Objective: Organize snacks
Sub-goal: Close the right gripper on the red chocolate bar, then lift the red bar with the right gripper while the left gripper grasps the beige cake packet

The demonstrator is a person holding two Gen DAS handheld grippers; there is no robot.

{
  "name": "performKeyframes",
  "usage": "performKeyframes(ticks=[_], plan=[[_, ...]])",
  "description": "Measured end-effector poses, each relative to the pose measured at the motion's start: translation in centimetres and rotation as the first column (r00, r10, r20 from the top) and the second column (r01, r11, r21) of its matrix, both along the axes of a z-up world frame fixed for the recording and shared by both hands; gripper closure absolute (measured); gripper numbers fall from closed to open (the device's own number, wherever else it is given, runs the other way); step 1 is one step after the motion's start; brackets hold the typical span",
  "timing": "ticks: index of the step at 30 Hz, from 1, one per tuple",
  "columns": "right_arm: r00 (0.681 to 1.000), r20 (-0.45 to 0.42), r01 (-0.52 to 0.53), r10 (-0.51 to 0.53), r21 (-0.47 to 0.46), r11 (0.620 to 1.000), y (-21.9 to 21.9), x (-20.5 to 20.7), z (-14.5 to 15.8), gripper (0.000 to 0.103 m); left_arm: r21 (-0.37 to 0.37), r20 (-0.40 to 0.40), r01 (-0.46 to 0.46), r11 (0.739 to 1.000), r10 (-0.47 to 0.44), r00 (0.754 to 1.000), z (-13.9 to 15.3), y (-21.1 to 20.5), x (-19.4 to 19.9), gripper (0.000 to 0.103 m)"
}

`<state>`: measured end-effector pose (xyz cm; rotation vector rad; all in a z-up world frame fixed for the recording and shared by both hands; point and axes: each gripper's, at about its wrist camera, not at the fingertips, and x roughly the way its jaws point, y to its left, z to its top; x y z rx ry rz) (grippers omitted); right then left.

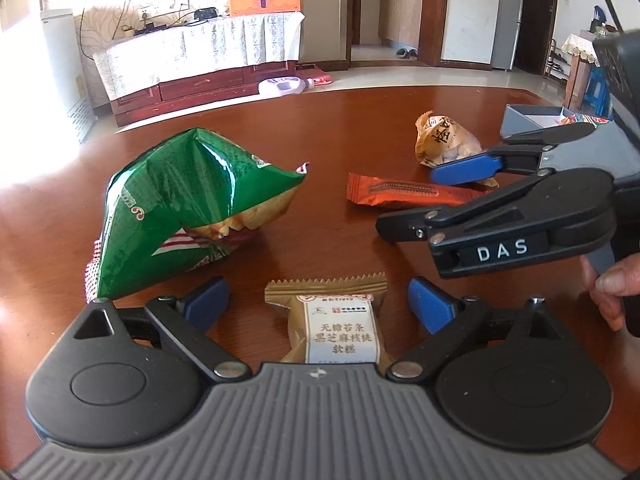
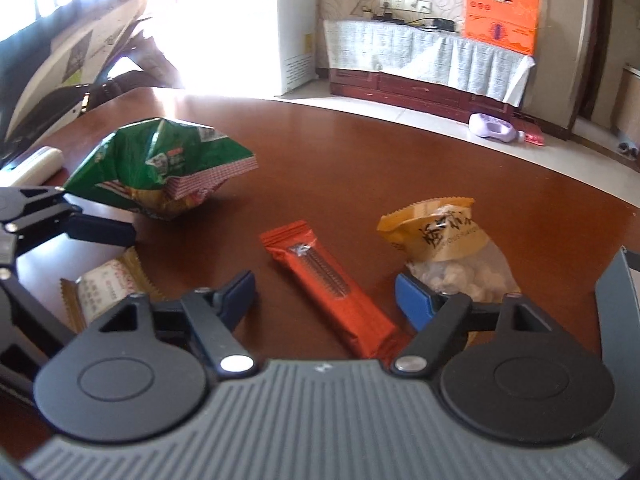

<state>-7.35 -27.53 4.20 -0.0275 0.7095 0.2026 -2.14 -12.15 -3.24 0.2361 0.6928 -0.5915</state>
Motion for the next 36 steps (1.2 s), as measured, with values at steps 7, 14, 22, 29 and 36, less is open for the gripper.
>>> performKeyframes(ticks=[7, 14, 22, 29, 36], plan=[[1.0, -0.017, 0.009, -0.009, -0.014, 1.0, 1.0, -1.2, 0.6, 0.079, -0.004, 0.001, 0.035, 0.999, -0.035, 0.999, -0.1, -0.2, -0.3, 0.006], [0.995, -0.068, 0.067, -0.07, -0.055, 0.996, 0.4, -5.0, 1.4, 0.079, -0.005, -0.002, 0.012, 1.0, -0.012, 1.0, -0.1, -1.4, -1.9, 0.006], [0.983, -0.103, 0.145, -0.151, -0.068, 0.987, -1.2, -11.1, 1.9, 0.079, 0.002, -0.001, 0.015, 1.0, -0.015, 1.0, -0.2, -4.8, -4.6, 0.004], [0.977, -0.111, 0.174, -0.18, -0.064, 0.983, -2.0, -13.9, 1.9, 0.079, 0.006, 0.004, -0.029, 1.0, 0.029, 1.0, -0.3, -5.7, -5.8, 0.004], [0.979, -0.108, 0.167, -0.173, -0.06, 0.984, -2.4, -14.1, 1.5, 0.079, -0.011, 0.01, -0.039, 0.999, 0.039, 0.999, -0.3, -5.4, -6.0, 0.016]])
